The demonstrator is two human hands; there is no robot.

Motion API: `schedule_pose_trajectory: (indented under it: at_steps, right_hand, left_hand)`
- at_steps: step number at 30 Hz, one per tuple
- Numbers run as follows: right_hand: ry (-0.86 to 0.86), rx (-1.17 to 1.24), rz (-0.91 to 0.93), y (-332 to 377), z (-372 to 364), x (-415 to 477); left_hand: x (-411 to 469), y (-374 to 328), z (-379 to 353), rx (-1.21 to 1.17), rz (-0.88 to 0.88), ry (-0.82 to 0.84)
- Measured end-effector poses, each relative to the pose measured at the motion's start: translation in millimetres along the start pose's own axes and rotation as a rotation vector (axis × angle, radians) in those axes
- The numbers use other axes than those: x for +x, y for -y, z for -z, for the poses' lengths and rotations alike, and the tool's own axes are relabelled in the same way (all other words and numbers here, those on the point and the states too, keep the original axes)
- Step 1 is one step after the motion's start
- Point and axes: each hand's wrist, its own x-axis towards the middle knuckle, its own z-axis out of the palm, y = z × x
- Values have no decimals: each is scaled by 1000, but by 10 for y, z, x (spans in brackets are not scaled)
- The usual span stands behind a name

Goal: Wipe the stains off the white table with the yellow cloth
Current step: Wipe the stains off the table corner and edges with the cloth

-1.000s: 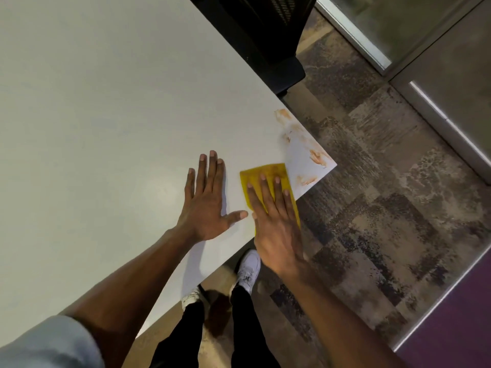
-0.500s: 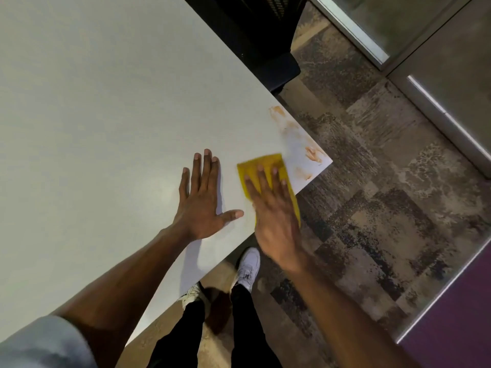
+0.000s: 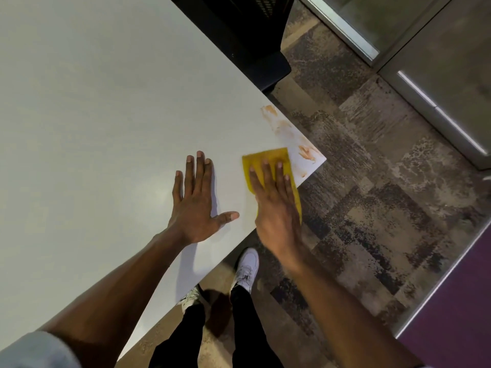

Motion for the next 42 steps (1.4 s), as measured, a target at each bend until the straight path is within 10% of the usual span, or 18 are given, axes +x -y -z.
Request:
schedule_pose_trajectory:
  at_steps: [42]
  right_hand:
    - [-17,7,-256,-459,311,407]
  left_hand:
    - [294,-338,-77,-64,91,18]
